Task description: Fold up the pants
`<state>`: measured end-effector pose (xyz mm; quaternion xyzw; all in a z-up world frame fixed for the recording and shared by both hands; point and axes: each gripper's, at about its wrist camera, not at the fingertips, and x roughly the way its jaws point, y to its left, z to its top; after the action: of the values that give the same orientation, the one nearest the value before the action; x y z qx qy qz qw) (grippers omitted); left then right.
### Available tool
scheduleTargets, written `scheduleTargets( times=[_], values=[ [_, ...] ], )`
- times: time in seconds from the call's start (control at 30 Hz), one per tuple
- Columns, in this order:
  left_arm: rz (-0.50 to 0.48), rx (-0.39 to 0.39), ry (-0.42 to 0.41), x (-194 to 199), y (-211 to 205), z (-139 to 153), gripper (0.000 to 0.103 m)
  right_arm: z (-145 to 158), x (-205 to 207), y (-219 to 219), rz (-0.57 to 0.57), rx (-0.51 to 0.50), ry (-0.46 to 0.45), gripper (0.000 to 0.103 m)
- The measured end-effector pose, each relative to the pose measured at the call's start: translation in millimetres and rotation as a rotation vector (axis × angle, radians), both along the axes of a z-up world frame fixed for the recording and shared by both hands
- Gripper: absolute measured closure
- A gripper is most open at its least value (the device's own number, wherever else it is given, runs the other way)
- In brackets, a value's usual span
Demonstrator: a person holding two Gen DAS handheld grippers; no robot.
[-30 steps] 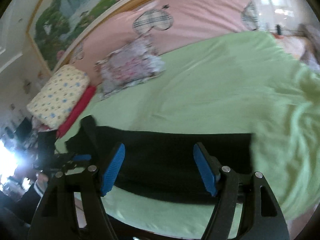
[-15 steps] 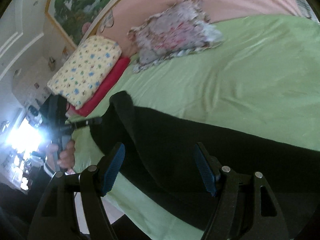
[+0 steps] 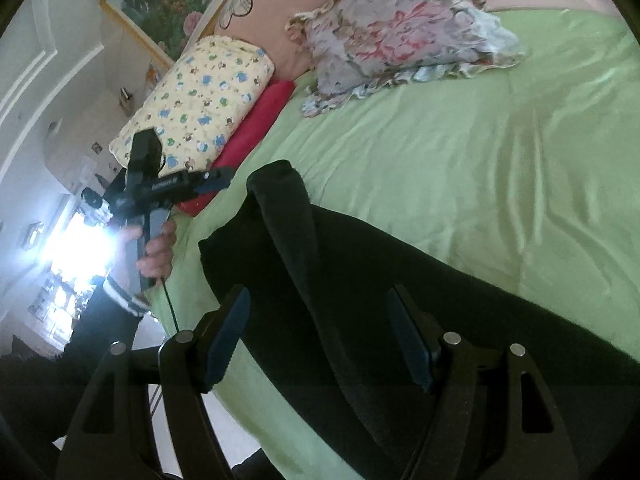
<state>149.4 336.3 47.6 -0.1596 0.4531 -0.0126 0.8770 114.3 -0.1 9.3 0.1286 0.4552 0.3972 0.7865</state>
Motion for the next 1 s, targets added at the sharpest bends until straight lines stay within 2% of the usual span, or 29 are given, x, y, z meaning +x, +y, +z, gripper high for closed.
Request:
scheduleTargets(
  times=[0.1, 0.23, 0.37, 0.53, 0.6, 0.63, 0.67, 0.7, 0.73, 0.77, 0.8, 0.83, 0.87, 0.93, 1.0],
  values=[
    [-0.036, 0.001, 0.082, 25.9, 6.2, -16.2, 0.026, -6.9, 9.8, 12.7, 0.026, 0.002, 0.031, 0.031],
    [-0.071, 0.001, 0.149, 48.3, 10.0, -34.0, 0.026, -14.9, 20.4, 25.8, 0.040, 0.018, 0.069, 0.031],
    [-0.112, -0.033, 0.187, 64.0, 11.0, -44.9, 0.026, -20.1, 27.6, 34.5, 0.058, 0.020, 0.094, 0.031],
    [-0.151, -0.020, 0.221, 78.0, 3.5, -55.6, 0.027, -31.9, 35.6, 44.4, 0.076, 0.032, 0.150, 0.031],
    [-0.146, -0.014, 0.215, 80.6, 2.3, -58.1, 0.031, -36.6, 37.0, 48.6, 0.079, 0.035, 0.167, 0.031],
    [-0.136, -0.001, 0.208, 80.6, 1.4, -58.1, 0.037, -38.8, 37.8, 51.5, 0.084, 0.037, 0.174, 0.031],
    [-0.132, 0.009, 0.194, 79.3, -0.7, -56.4, 0.049, -40.4, 37.3, 53.3, 0.088, 0.037, 0.177, 0.032],
    [-0.136, 0.014, 0.185, 78.1, -3.1, -54.8, 0.054, -41.4, 36.9, 56.0, 0.092, 0.032, 0.177, 0.037],
    [-0.135, 0.026, 0.177, 76.4, -5.0, -52.4, 0.056, -42.0, 35.5, 59.0, 0.099, 0.023, 0.172, 0.049],
    [-0.136, 0.041, 0.162, 74.9, -8.3, -49.5, 0.066, -42.2, 34.5, 61.7, 0.104, 0.014, 0.170, 0.055],
    [-0.144, 0.049, 0.148, 71.8, -11.9, -45.8, 0.066, -43.1, 33.4, 64.4, 0.107, 0.006, 0.167, 0.069],
    [-0.142, 0.069, 0.131, 67.7, -14.6, -41.1, 0.073, -43.7, 31.8, 66.4, 0.109, -0.003, 0.160, 0.084],
    [-0.139, 0.089, 0.112, 62.6, -16.8, -35.3, 0.091, -44.0, 30.4, 68.1, 0.110, -0.014, 0.154, 0.087],
    [-0.127, 0.083, 0.079, 52.0, -14.9, -25.3, 0.091, -41.0, 26.4, 69.4, 0.104, -0.023, 0.124, 0.096],
    [-0.110, 0.069, 0.034, 37.7, -11.9, -13.9, 0.093, -34.8, 21.8, 68.7, 0.096, -0.028, 0.087, 0.096]
  ],
)
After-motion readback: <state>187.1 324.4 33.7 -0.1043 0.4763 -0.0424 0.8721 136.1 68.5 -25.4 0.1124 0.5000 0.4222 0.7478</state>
